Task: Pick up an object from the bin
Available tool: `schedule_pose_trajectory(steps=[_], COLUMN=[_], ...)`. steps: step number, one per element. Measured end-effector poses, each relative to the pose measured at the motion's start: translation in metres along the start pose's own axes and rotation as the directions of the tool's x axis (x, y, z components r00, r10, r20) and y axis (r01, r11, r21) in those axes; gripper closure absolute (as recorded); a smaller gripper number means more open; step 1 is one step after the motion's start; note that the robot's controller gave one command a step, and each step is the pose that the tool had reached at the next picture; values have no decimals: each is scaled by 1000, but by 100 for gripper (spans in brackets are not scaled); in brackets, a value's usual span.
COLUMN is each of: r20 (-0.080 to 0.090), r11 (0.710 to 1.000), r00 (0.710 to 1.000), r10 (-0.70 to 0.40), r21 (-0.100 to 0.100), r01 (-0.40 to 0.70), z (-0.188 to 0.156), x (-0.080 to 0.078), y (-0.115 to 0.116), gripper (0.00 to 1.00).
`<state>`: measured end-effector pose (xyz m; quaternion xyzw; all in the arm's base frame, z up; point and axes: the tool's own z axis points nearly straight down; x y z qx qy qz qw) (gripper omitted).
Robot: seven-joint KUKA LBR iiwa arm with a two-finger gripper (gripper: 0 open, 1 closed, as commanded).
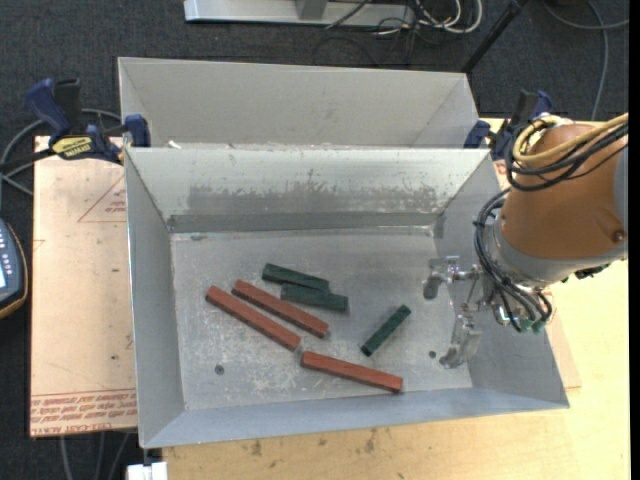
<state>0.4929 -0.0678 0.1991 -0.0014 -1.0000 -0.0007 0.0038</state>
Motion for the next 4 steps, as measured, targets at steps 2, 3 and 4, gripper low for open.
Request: schedule_pose_trajectory(steps=[2,3,4], r20=[10,16,17], r11=[979,983,1000], r00=[979,983,1000], r10=[203,183,16], r21=[-1,-1,3], r01=[-203,-183,-16], z=[128,11,-50], x=[-49,-13,-52], y=[19,12,-10], gripper=[100,100,100])
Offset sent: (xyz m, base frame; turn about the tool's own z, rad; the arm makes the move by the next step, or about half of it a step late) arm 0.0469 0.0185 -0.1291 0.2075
